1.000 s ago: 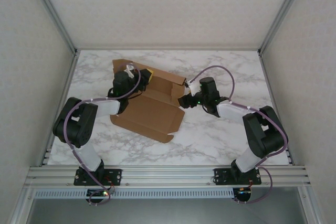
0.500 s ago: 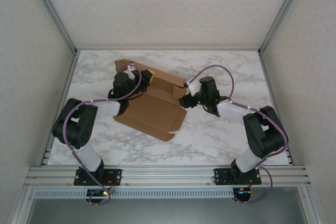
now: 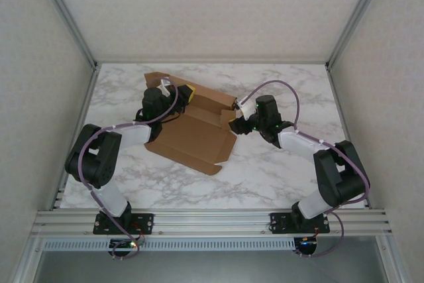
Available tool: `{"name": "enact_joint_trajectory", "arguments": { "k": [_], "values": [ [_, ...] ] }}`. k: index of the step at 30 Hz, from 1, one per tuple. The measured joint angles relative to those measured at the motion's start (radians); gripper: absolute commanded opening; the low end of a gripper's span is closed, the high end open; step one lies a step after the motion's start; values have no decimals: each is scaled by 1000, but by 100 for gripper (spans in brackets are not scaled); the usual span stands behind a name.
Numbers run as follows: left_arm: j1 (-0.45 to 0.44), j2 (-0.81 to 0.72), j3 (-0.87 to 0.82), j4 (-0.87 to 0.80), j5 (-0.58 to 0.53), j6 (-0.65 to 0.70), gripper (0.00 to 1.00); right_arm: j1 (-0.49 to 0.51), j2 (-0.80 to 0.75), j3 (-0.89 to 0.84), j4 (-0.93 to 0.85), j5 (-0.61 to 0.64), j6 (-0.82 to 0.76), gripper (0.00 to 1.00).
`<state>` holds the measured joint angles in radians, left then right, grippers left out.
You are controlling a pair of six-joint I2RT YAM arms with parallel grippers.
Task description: Fold the paper box
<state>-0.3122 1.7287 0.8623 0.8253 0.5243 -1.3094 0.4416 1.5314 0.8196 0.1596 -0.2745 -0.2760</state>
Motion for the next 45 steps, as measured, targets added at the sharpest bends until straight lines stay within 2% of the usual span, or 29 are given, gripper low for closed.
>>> {"name": "enact_joint_trajectory", "arguments": {
  "k": [3,12,17,18,19,20,24,30,37,45],
  "values": [
    [2,0,0,-11,8,-1,0,-16,-1,-8,-3,-37,-38,73],
    [2,7,-1,-17,8,-3,0,-18,19,17,-43,-31,-67,73],
    [-5,7,-26,-2,3,-3,0,29,40,31,-62,49,-76,74],
    [-7,8,-32,3,2,-3,0,42,42,31,-64,75,-75,76],
    [-9,8,-38,8,1,-4,0,53,43,31,-68,101,-69,83],
    [-10,8,-44,12,0,-4,0,63,43,31,-71,129,-58,83],
    [-14,8,-68,31,-13,-4,0,83,43,30,-65,210,29,83],
    [-14,8,-74,37,-23,-3,0,120,43,-22,33,319,164,79],
    [-15,7,-72,25,-27,-3,0,154,59,-79,182,391,191,78],
    [-34,7,-57,-1,-73,-1,0,204,105,-81,259,513,226,69]
  ]
}}
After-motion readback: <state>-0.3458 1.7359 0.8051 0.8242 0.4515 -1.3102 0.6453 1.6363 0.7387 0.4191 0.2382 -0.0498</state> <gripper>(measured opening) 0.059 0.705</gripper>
